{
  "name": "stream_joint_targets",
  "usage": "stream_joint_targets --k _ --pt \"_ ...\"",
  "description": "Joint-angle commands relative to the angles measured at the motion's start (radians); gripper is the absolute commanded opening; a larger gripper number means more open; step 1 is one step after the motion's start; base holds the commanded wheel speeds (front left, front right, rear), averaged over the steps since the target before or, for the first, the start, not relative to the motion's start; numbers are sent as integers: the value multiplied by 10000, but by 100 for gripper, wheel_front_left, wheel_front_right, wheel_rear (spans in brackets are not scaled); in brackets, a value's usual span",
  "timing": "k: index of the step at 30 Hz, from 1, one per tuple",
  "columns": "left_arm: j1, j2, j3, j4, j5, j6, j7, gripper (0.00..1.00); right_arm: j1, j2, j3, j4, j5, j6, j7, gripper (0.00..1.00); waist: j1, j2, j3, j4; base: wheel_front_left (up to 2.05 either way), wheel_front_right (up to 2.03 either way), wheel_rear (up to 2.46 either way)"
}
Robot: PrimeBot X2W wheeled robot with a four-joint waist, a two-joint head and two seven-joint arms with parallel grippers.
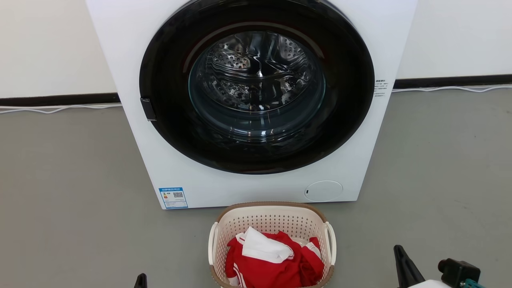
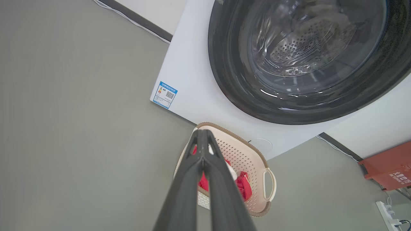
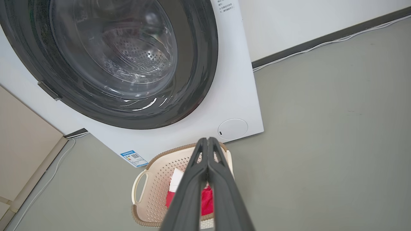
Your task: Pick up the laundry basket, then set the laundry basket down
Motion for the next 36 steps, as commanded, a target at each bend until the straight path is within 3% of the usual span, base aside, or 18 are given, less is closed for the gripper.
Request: stream_joint_targets --k 1,36 --pt "-535 71 168 -298 -320 -153 77 0 -487 -63 -39 -370 385 16 80 0 -2 -1 14 7 0 0 0" --pt "-1222 -46 720 -577 -3735 -669 1112 0 -674 1 -398 -1245 4780 36 1112 0 -3 -1 304 119 0 0 0"
